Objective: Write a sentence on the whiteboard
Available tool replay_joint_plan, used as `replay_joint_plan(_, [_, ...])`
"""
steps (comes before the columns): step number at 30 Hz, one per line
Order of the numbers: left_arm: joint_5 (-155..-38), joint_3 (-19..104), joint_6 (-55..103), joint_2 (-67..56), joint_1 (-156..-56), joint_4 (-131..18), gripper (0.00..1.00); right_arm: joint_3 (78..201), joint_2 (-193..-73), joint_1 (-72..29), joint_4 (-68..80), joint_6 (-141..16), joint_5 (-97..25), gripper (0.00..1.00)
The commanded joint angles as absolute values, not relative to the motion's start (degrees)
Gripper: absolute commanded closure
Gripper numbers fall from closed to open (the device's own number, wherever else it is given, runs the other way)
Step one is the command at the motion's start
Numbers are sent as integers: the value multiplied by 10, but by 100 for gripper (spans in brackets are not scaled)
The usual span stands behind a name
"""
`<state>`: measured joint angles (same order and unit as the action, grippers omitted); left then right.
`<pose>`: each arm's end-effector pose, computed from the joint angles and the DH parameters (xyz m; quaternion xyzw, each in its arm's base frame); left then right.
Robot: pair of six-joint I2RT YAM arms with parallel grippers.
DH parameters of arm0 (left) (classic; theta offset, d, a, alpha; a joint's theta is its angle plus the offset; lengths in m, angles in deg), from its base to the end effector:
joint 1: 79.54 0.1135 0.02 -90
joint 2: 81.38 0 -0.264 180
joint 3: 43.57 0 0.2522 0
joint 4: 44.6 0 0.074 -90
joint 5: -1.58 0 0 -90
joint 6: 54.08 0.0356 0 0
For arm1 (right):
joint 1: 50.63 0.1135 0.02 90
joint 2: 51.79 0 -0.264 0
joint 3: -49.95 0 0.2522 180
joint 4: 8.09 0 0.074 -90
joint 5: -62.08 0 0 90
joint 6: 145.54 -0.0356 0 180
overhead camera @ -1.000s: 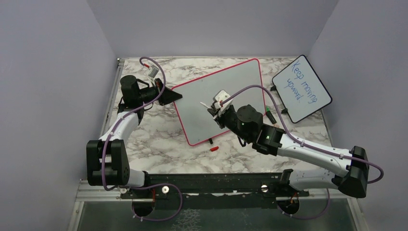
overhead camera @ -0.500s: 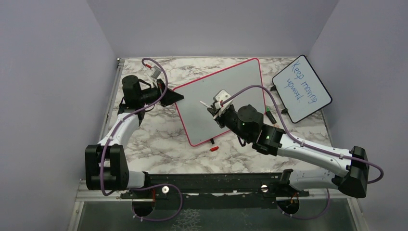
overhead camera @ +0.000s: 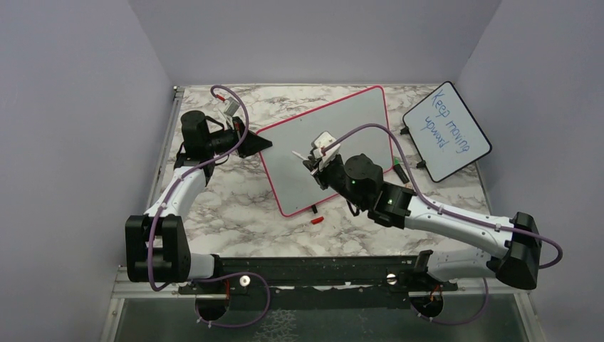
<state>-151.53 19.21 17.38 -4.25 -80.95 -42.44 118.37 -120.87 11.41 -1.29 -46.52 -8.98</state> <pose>0.2927 -0.0390 0.2893 0.2262 0.7047 -0.4938 0.4565 0.1437 0.2460 0.3432 -0.3425 0.6664 0.1797 0.6374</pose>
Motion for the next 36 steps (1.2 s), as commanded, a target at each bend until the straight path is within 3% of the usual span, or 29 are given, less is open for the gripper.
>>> replay_joint_plan(1, [-1483, 184, 239, -32, -823, -471, 100, 1215, -1236, 117, -32, -470, -83, 99])
replay_joint_plan(20, [-1478, 188, 246, -41, -823, -476, 100, 1326, -1365, 185, -4, -417, 71, 99])
replay_joint_plan(36, [-1479, 190, 247, -41, -823, -477, 100, 1354, -1406, 193, 19, -415, 87, 99])
